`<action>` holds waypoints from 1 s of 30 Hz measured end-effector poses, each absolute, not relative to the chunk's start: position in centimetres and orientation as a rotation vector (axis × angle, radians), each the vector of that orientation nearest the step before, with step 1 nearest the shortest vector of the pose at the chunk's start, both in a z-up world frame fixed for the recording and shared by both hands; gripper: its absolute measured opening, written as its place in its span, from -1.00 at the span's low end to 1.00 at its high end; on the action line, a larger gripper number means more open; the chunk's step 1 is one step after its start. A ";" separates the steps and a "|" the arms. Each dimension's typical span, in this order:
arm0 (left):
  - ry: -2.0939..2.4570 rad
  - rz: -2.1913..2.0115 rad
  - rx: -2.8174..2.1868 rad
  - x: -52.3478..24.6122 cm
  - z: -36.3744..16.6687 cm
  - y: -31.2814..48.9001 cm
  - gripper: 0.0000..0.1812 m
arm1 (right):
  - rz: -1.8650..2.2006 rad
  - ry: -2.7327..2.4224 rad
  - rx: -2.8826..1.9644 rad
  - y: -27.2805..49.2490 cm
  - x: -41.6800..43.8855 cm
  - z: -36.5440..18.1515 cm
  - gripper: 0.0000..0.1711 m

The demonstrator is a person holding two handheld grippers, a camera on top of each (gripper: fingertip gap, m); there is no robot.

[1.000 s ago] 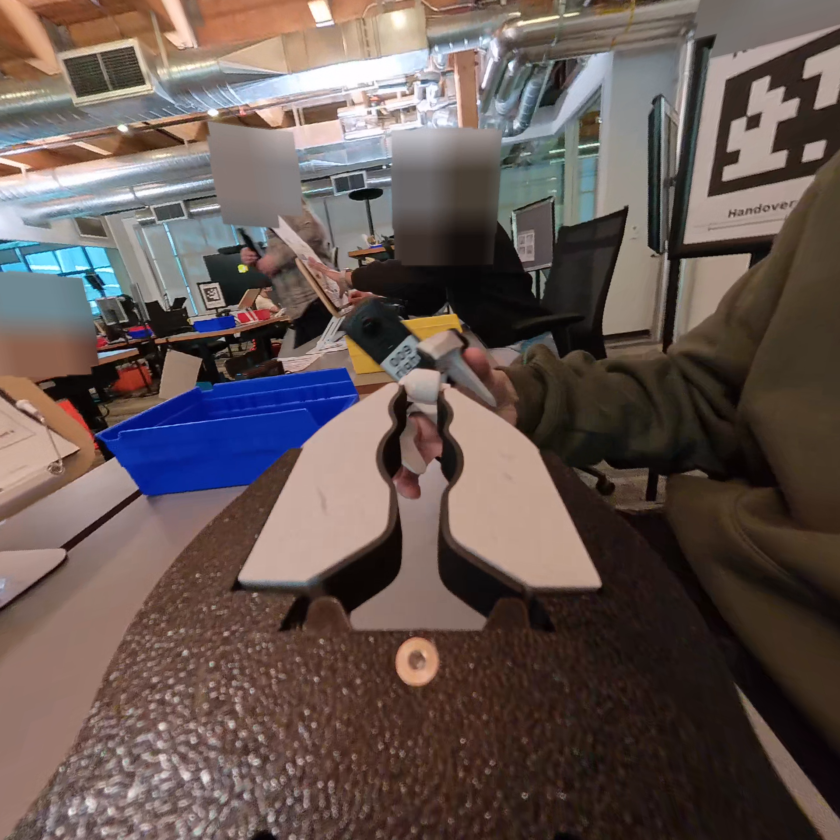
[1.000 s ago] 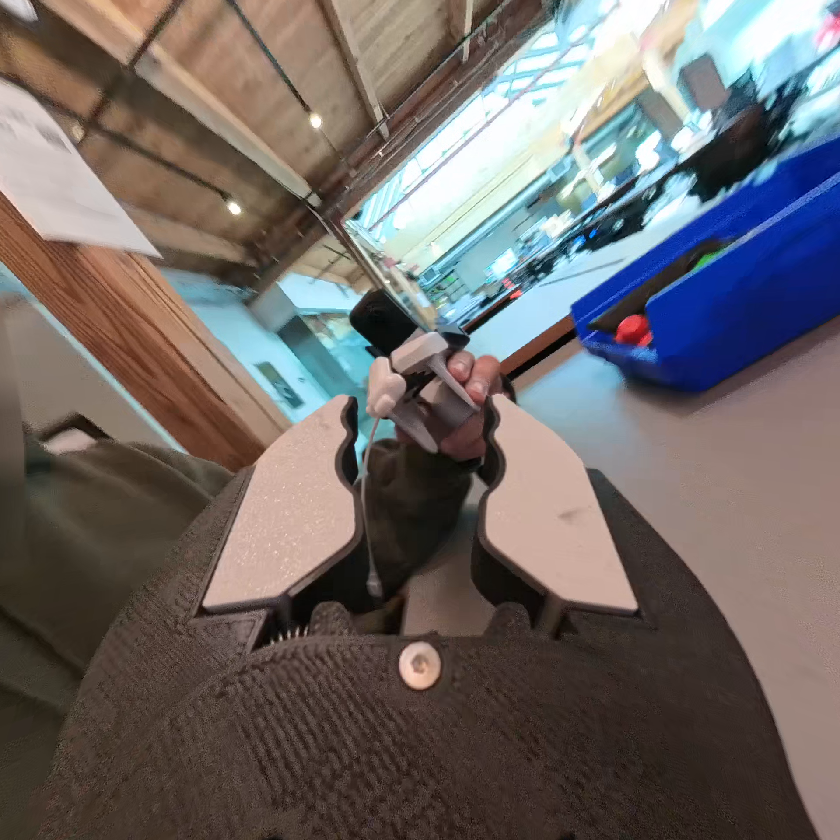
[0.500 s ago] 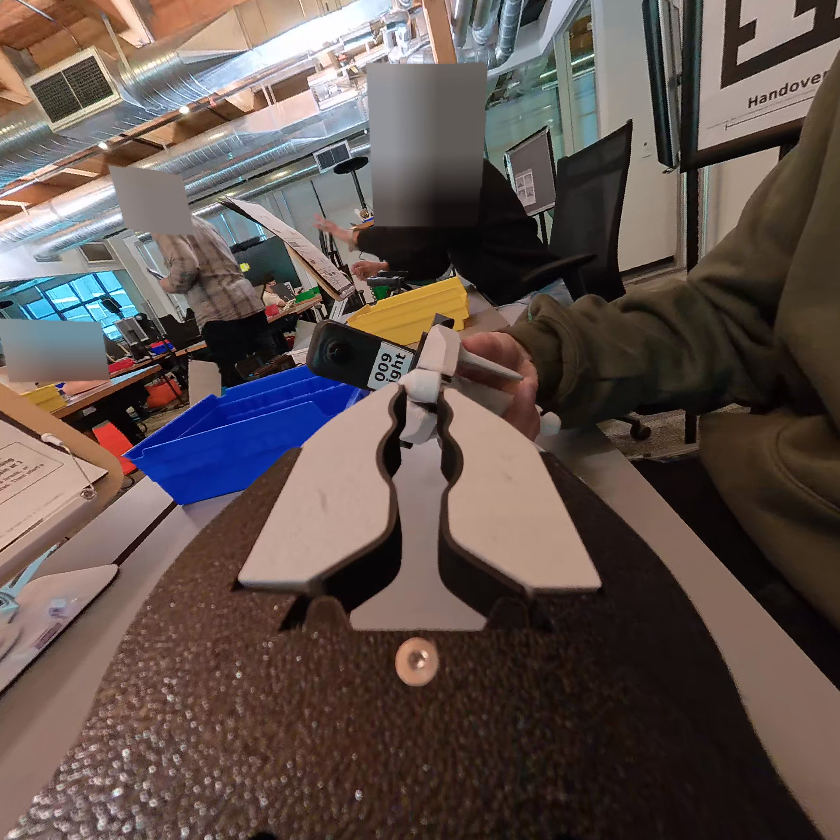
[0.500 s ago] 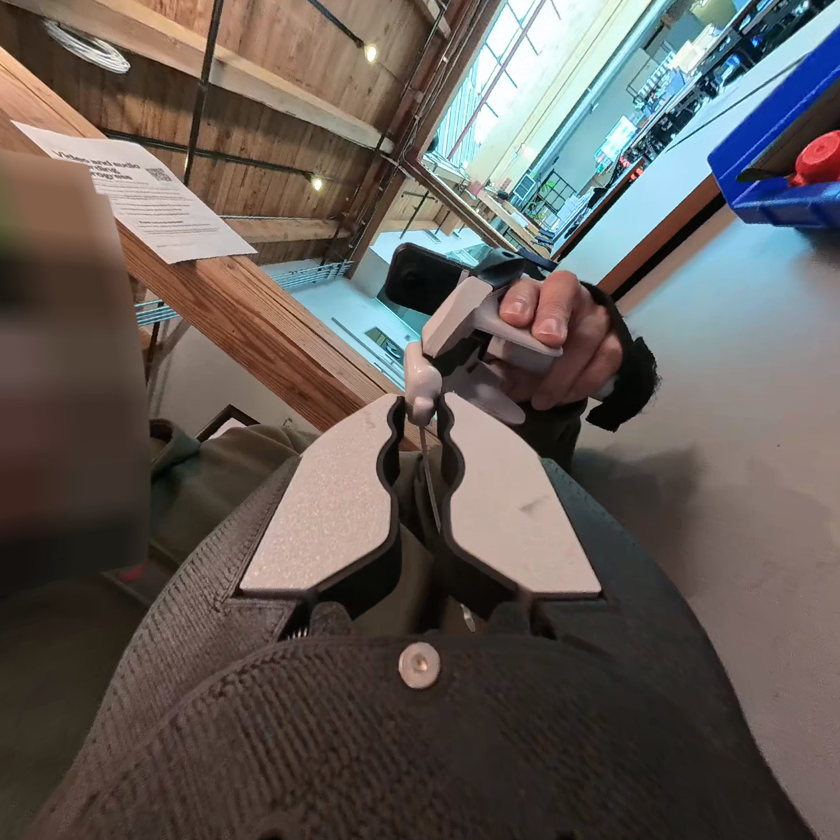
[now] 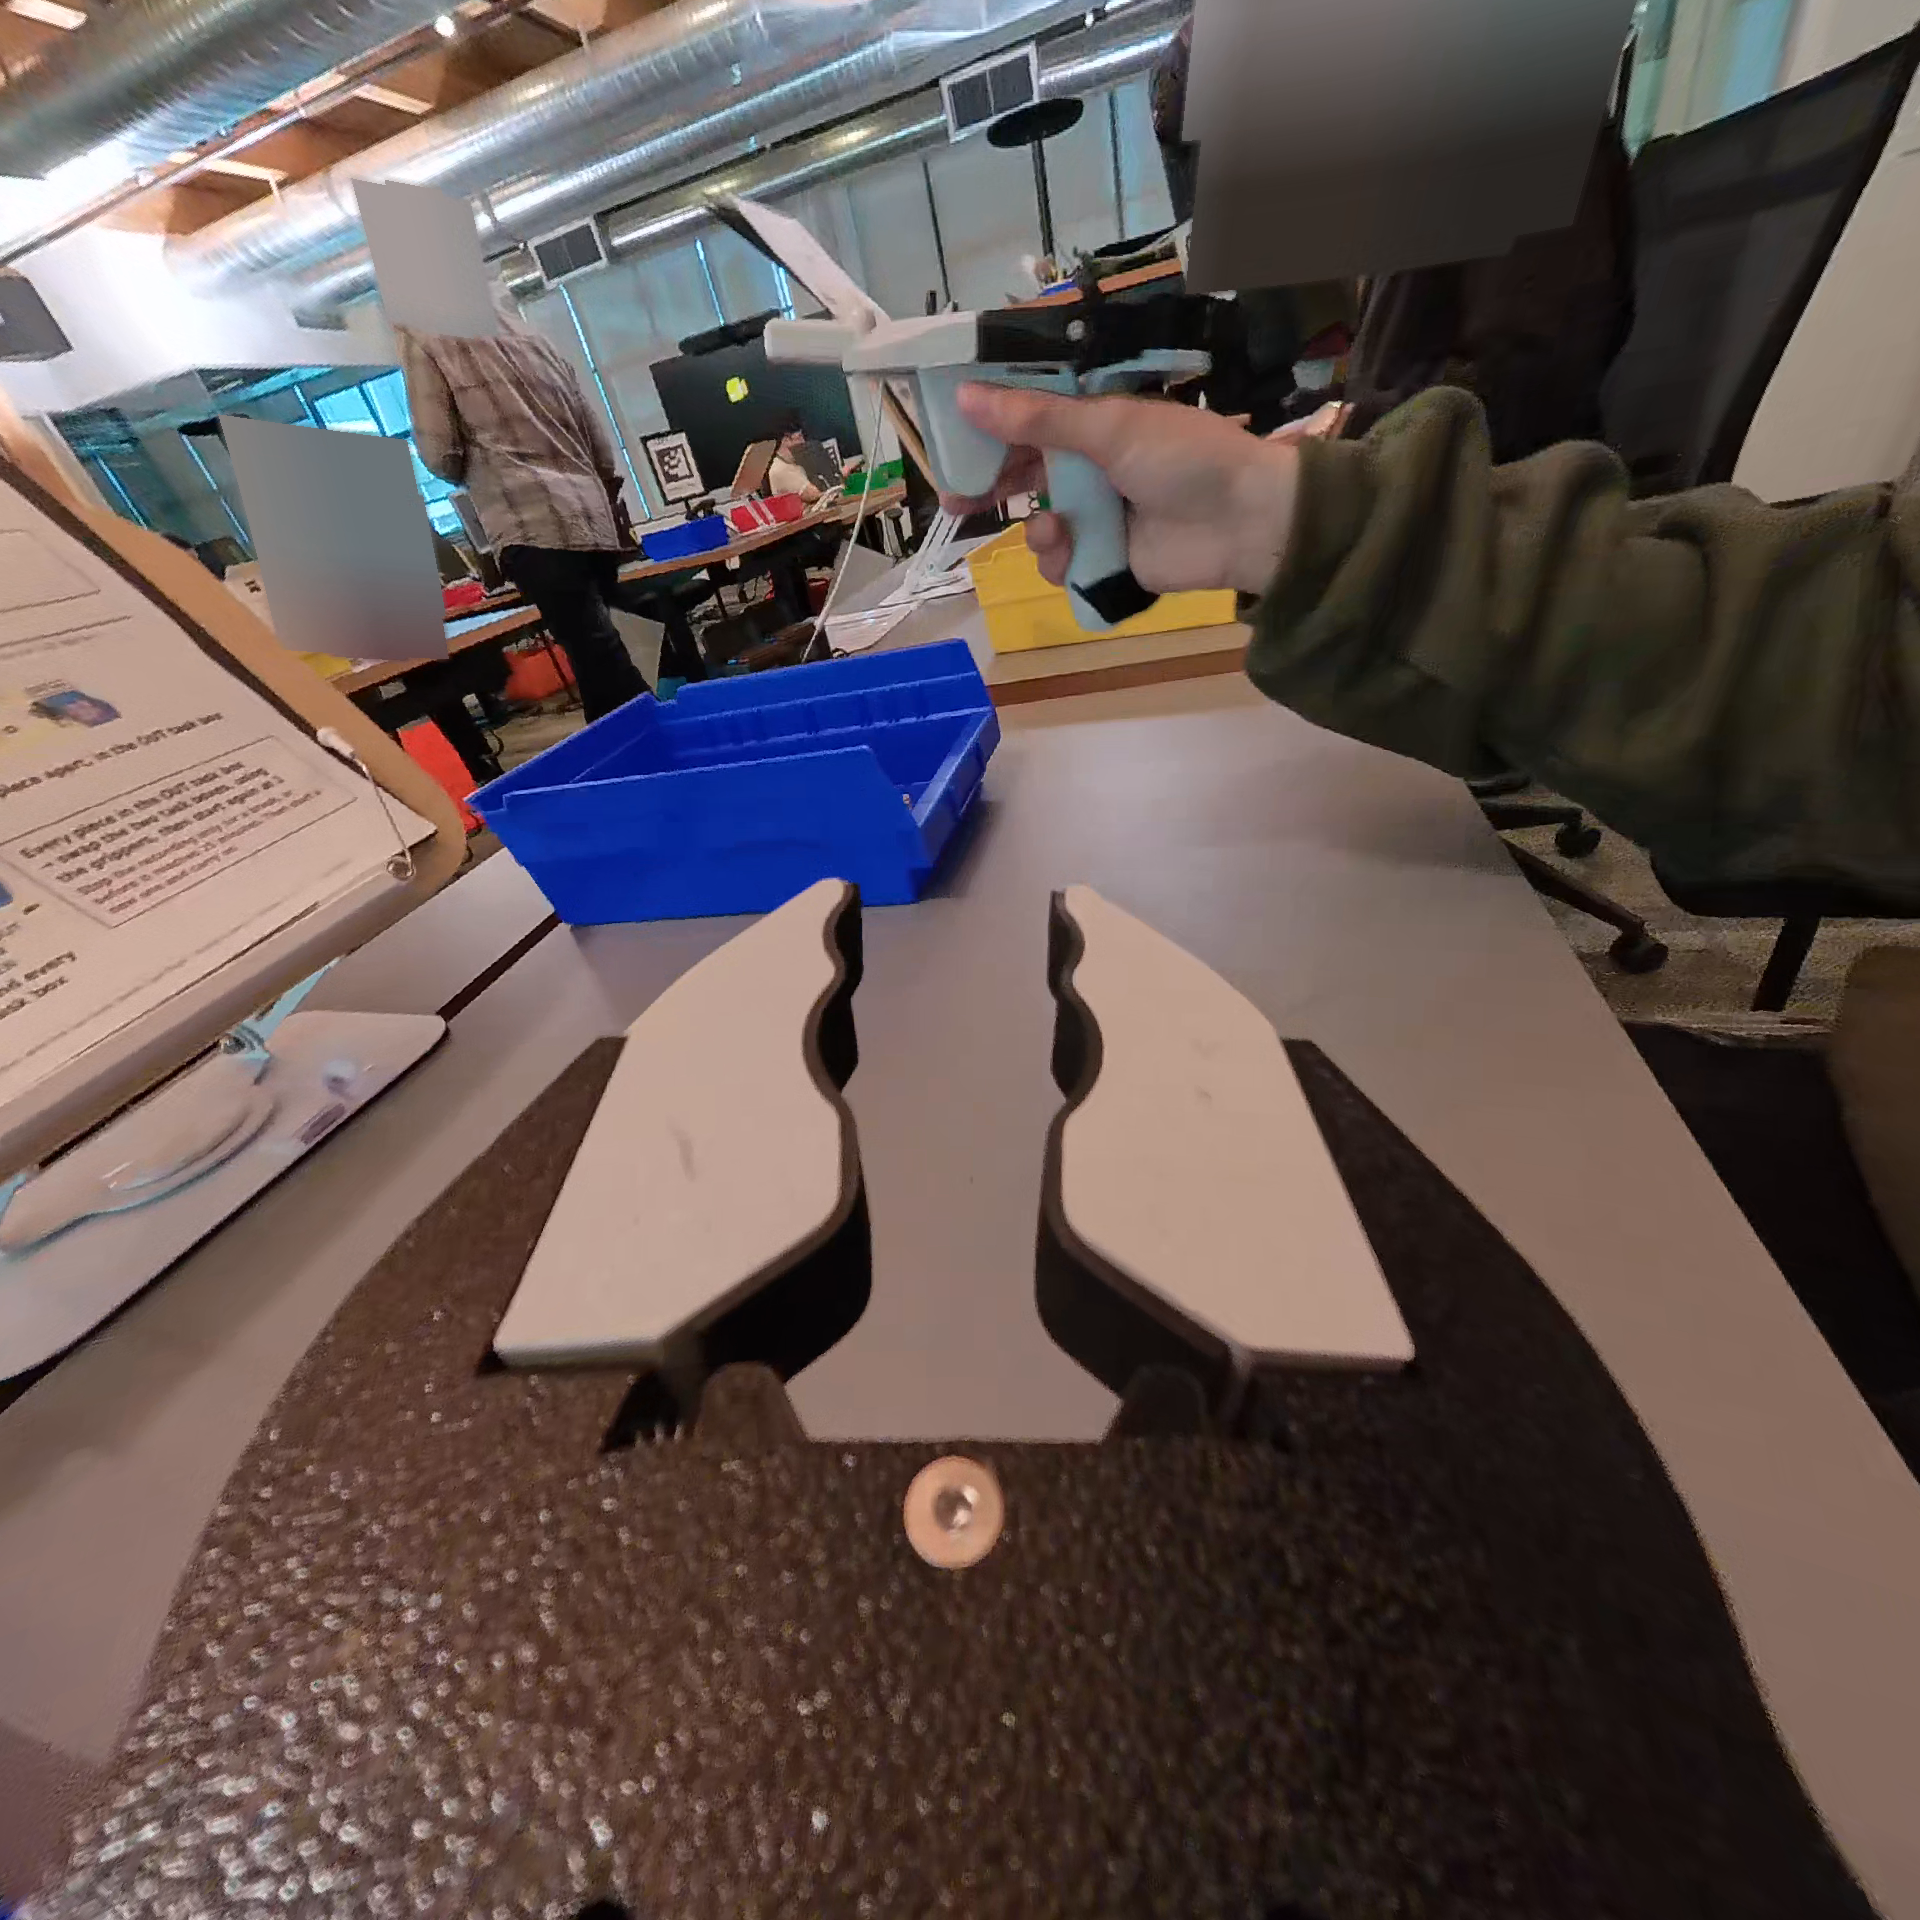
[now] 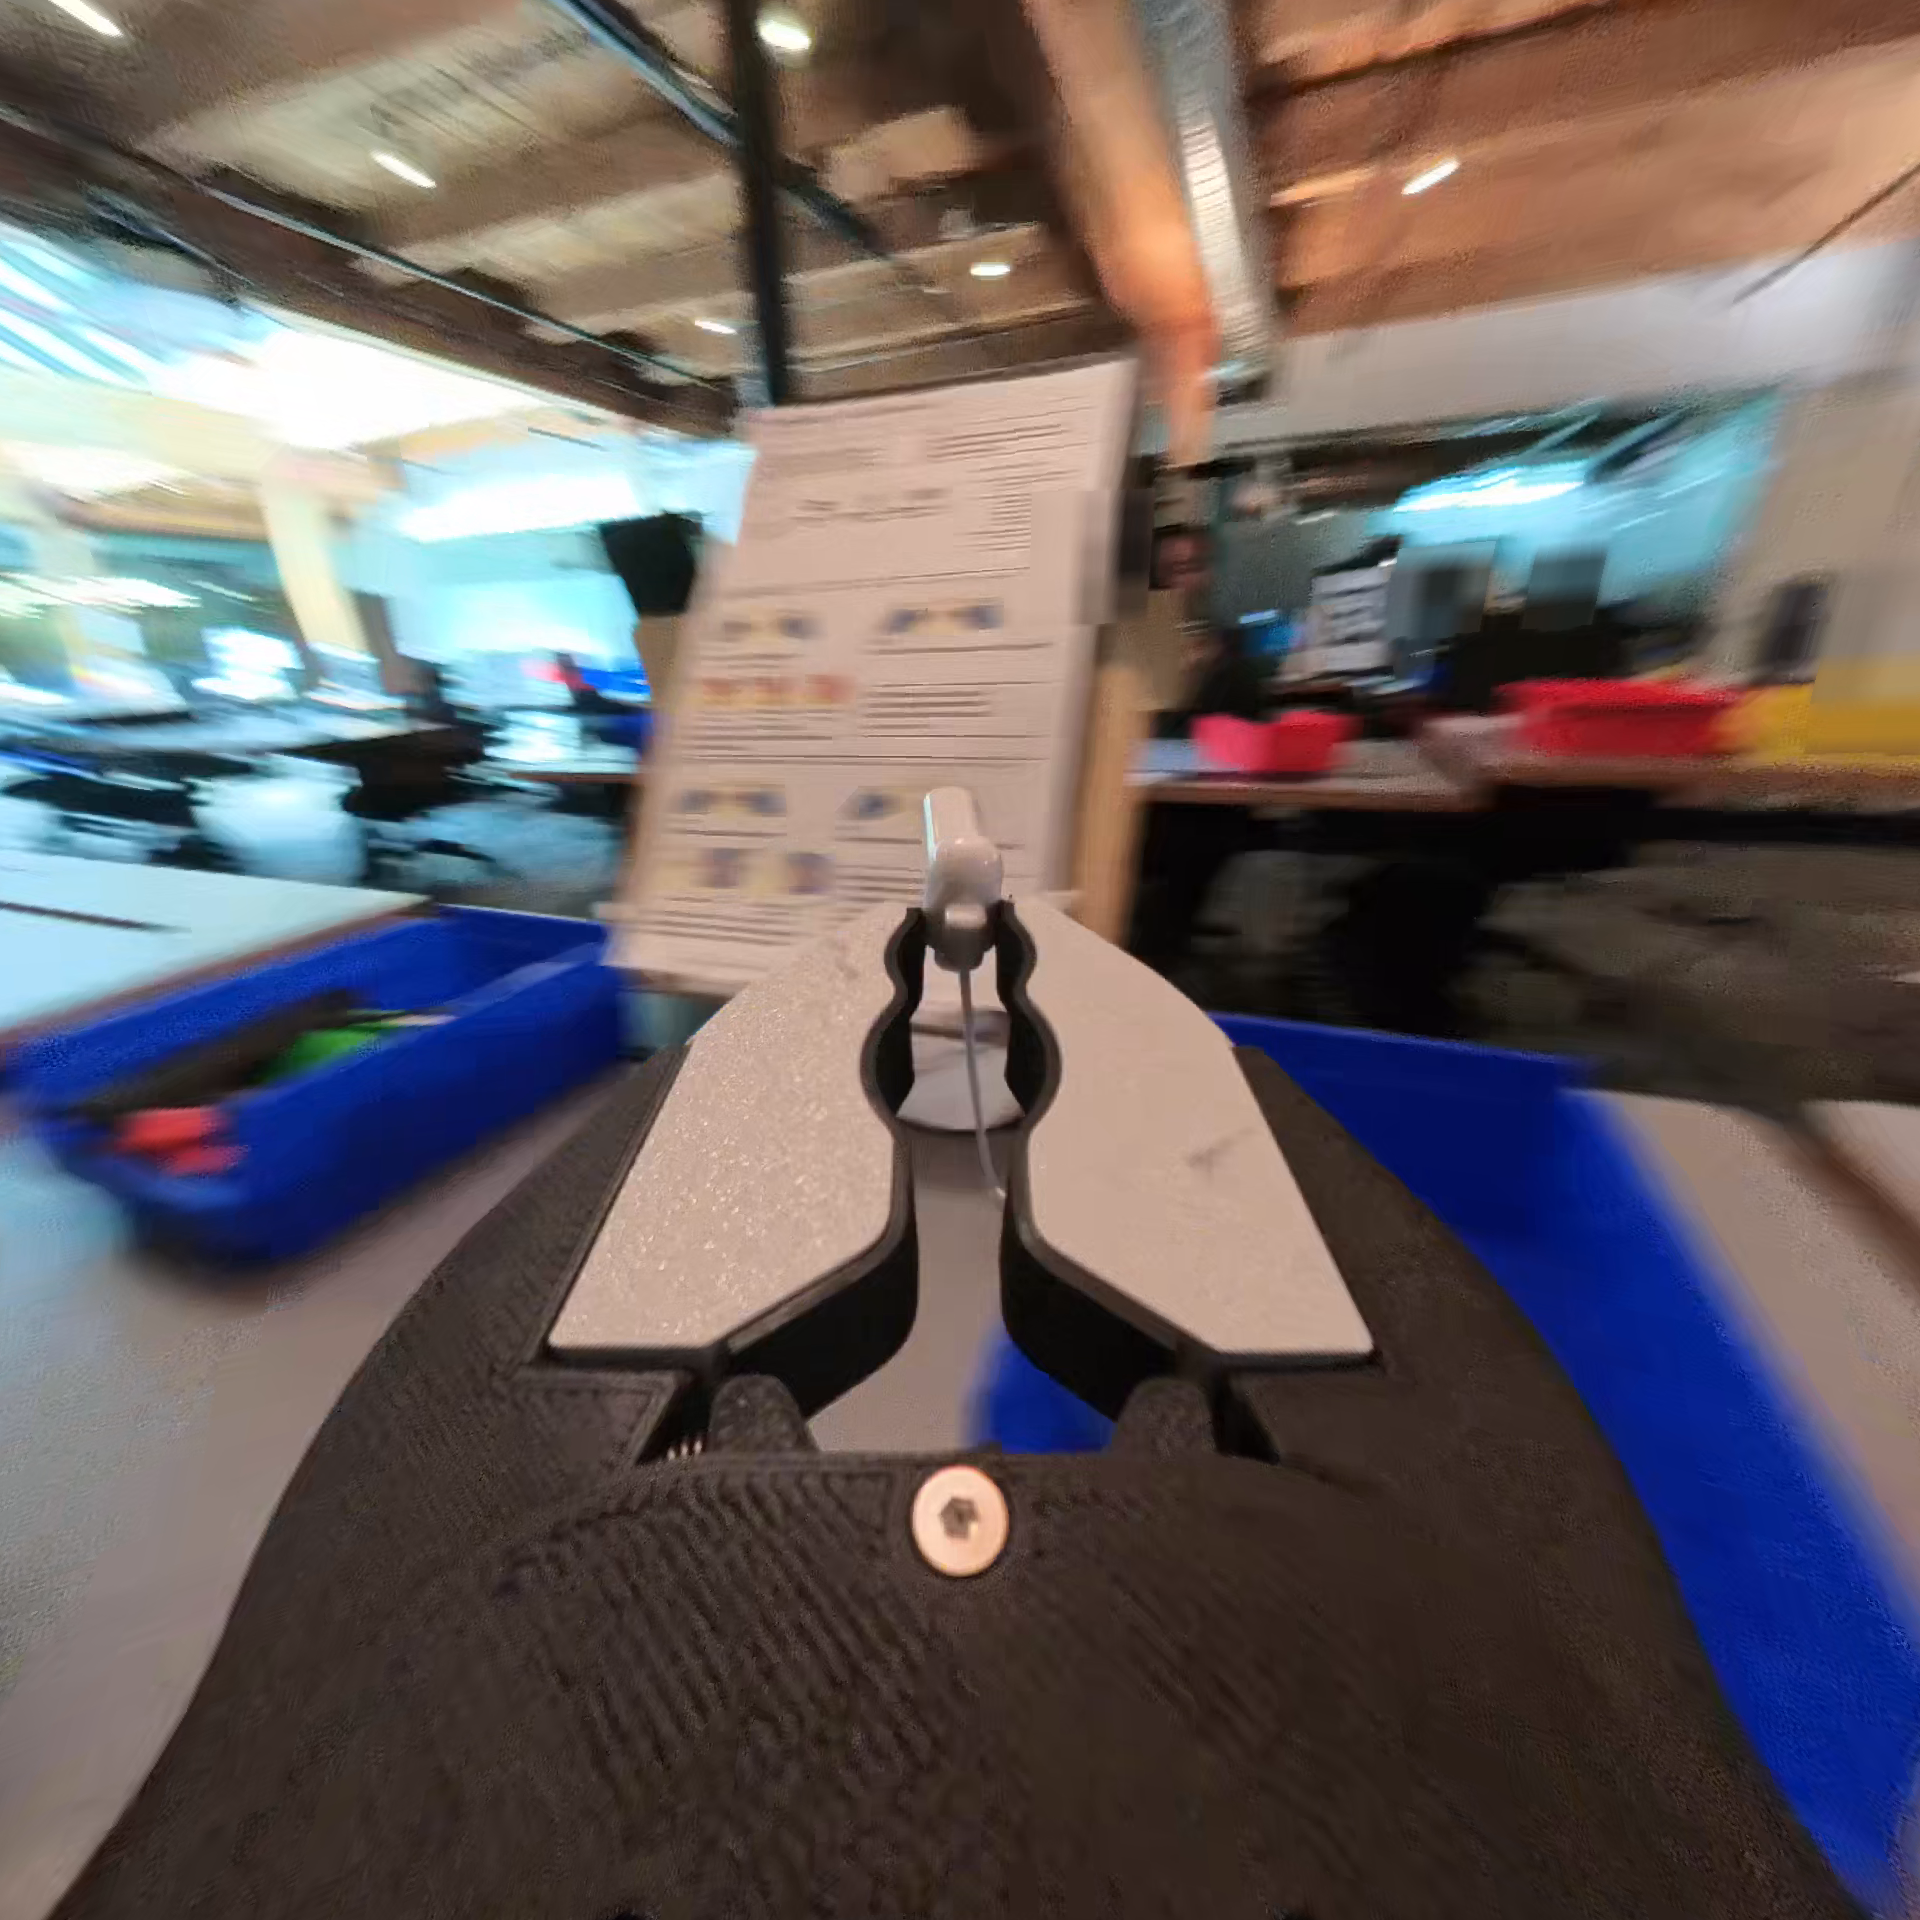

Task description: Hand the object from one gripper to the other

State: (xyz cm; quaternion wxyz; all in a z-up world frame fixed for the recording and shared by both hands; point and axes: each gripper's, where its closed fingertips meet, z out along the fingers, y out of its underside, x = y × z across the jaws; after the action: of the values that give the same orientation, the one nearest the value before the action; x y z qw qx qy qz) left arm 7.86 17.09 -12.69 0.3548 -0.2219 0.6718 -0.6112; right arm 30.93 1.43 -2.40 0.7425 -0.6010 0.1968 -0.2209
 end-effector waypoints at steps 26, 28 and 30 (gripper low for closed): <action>1.530 -1.420 -1.025 8.1 -12.8 27.4 -0.71 | -0.914 0.790 -1.979 -3.4 43.2 -18.7 -0.16; 1.473 -1.386 -1.121 7.8 -12.8 29.5 -0.71 | -0.881 0.790 -1.870 -3.4 41.2 -16.8 -0.03; 1.408 -1.325 -1.227 7.4 -12.9 31.9 -0.72 | -0.785 0.739 -1.771 -2.3 38.7 -15.1 -0.01</action>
State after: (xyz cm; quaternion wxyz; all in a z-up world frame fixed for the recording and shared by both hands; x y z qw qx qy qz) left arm 7.36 31.89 -12.91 0.4132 -0.4880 0.5599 -0.5269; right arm 38.67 -2.29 -15.08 0.5091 -0.7353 0.3066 -0.3258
